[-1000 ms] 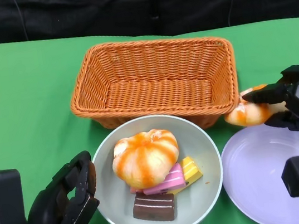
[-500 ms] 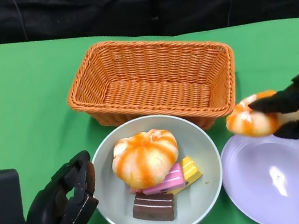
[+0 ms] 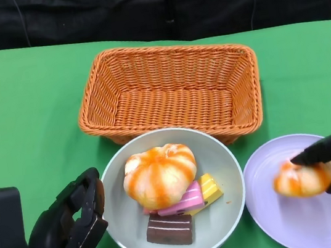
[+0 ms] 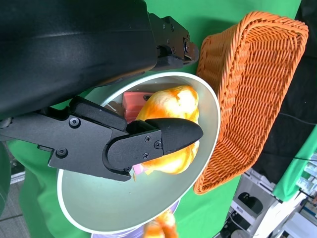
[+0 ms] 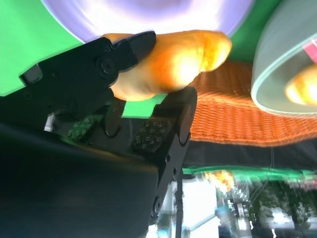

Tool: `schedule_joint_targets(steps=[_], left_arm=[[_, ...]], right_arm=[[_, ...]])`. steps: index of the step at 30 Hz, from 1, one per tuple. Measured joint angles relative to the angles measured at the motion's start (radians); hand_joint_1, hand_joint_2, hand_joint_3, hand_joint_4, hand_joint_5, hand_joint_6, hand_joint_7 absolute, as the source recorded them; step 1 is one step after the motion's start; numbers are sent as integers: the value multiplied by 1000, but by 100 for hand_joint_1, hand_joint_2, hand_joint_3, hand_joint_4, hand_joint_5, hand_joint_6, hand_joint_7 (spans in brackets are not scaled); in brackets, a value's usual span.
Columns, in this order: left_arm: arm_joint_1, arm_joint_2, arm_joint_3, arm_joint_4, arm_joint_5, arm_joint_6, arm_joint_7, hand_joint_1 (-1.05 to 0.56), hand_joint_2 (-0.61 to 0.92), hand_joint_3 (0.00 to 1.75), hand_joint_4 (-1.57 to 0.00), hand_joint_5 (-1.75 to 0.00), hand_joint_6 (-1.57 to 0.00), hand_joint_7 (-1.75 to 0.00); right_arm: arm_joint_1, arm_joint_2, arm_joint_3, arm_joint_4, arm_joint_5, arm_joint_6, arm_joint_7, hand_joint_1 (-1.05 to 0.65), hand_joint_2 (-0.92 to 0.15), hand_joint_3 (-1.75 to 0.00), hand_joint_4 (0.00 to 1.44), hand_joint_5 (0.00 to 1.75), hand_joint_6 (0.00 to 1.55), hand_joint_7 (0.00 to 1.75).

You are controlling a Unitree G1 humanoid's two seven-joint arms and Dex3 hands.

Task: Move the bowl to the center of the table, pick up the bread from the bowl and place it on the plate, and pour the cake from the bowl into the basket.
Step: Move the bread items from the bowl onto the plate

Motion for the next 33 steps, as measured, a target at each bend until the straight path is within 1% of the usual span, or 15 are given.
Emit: schedule_joint_targets(steps=[1,2,3,5,8,13,18,22,28,30,33], left_arm=[[0,0,1,0,0,0,0,-64,92,63,0,-40,-18,-1],[0,0,2,0,0,1,0,-64,92,63,0,-40,-17,-1],[0,0,2,0,0,1,0,-64,92,63,0,-40,-17,-1],[0,0,2,0,0,1,0,-64,92,63,0,-40,-17,0],[0,1,2,0,0,1,0,-64,92,63,0,-39,-17,0],[0,1,1,0,0,1,0,-63,92,64,0,-34,-16,0],[0,1,1,0,0,1,0,-64,92,64,-1,-35,-16,0],[0,1,1,0,0,1,0,-64,92,64,0,-36,-16,0],[-1,2,2,0,0,2,0,-64,92,64,0,-35,-16,0],[-1,2,3,0,0,1,0,-63,92,64,-1,-36,-16,0],[0,7,-2,-2,1,0,0,-63,92,64,-1,-37,-16,0]], right_arm=[[2,-12,2,-17,-1,24,60,-36,-82,-1,68,8,61,0],[3,-20,3,-31,12,47,117,-48,-87,-3,49,3,44,0],[6,-23,3,-44,33,68,169,-52,-88,-3,43,2,38,0],[13,-23,3,-72,88,101,263,-66,-91,-6,24,0,23,0],[21,-23,1,-104,143,129,344,-76,-92,-11,14,0,14,0],[25,-26,-21,-144,195,157,412,-82,-92,-14,8,0,7,0],[25,-28,-43,-172,227,179,442,-83,-92,-15,6,0,6,0],[28,-28,-48,-182,228,186,448,-85,-92,-15,5,0,6,0],[35,-17,-94,-276,249,214,436,-84,-92,-12,6,1,7,1],[40,-3,-97,-293,259,213,425,-80,-92,-10,11,3,10,2],[47,20,-101,-312,270,190,394,-78,-92,-9,13,5,12,3]])
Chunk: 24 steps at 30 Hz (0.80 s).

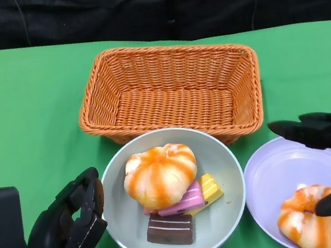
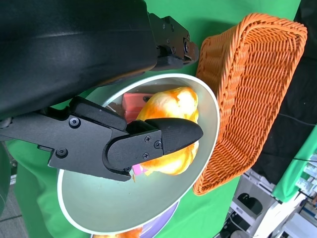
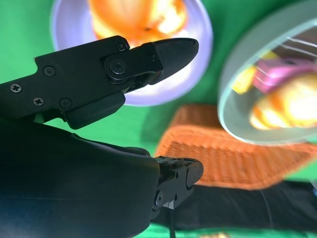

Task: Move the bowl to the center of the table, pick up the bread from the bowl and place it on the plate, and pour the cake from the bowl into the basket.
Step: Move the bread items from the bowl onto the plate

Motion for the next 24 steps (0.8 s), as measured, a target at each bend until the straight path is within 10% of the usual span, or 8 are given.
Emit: schedule_joint_targets(steps=[10,15,24], left_arm=[[32,56,-105,-68,165,-95,0,-64,92,53,-3,-41,-19,-1],[39,54,-119,-69,187,-107,0,-64,92,54,-3,-42,-19,-1],[48,47,-148,-73,206,-124,0,-66,92,55,-4,-43,-19,-1]], right_arm=[[28,116,-16,-9,55,-119,-148,-50,-91,-1,33,22,30,12],[-14,147,23,25,70,-189,-159,-47,-89,0,11,79,35,20],[-151,217,134,130,2,-235,-192,-44,-86,0,13,90,39,25]])
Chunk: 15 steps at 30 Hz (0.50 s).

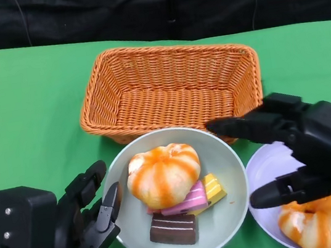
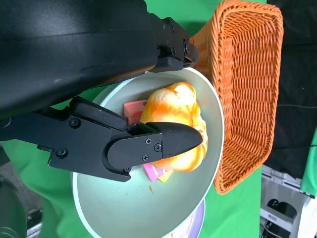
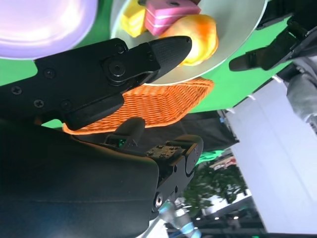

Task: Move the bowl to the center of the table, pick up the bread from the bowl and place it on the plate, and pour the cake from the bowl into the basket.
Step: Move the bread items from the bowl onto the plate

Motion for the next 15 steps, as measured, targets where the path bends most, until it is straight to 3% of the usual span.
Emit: schedule_joint_targets(steps=[15], left_arm=[[3,-1,-32,-15,-14,20,-1,-67,92,57,-3,-45,-19,0]], right_arm=[[-125,87,121,226,-151,-82,-133,-43,-90,-1,13,85,36,24]])
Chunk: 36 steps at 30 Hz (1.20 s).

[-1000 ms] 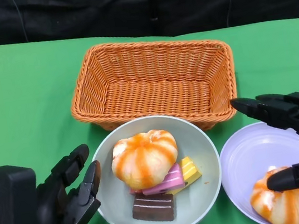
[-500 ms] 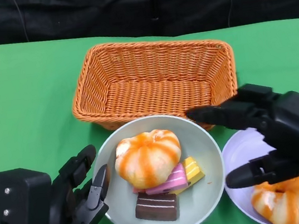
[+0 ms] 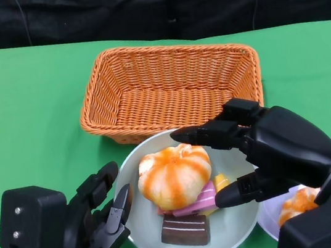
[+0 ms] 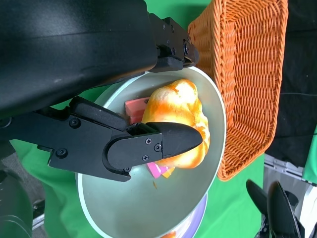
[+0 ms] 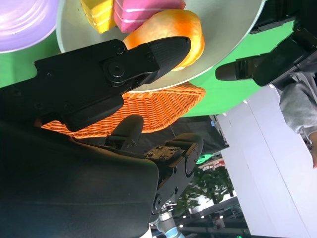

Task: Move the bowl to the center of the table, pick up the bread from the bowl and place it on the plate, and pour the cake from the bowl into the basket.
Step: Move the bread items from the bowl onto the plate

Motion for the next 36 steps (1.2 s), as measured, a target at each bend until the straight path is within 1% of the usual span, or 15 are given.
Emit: schedule_joint_targets(steps=[3,8,13,16,20,25,31,36], left_arm=[[0,-3,1,-1,-2,2,0,-67,92,57,-1,-45,-18,0],[0,-16,2,-1,-4,5,0,-68,92,58,0,-44,-17,0],[0,-30,3,-1,0,7,2,-67,92,59,-1,-45,-17,0],[-3,-31,4,9,23,-3,14,-65,92,61,-2,-46,-19,-1],[-6,-31,11,18,53,-15,28,-64,92,61,-2,-46,-20,-1],[-6,-37,4,18,102,-16,57,-63,92,61,0,-43,-20,-1],[-11,-68,4,21,124,-16,86,-62,92,62,0,-40,-20,-1],[-13,-76,8,28,125,-17,87,-63,92,61,-1,-39,-20,-1]], right_arm=[[-30,5,21,46,-39,-14,-39,-43,-90,0,14,84,37,23],[-84,21,79,201,-142,-52,-143,-44,-91,-1,18,79,39,21],[-128,30,119,312,-193,-67,-213,-45,-91,0,18,76,40,18],[-164,50,149,371,-215,-65,-247,-46,-91,0,21,70,42,14],[-188,66,181,443,-228,-59,-271,-49,-91,0,20,67,41,11],[-218,86,213,527,-244,-54,-318,-52,-90,0,20,67,41,9],[-261,113,257,629,-274,-52,-384,-55,-88,0,21,67,43,8],[-287,122,278,697,-286,-65,-439,-53,-89,0,25,66,46,8]])
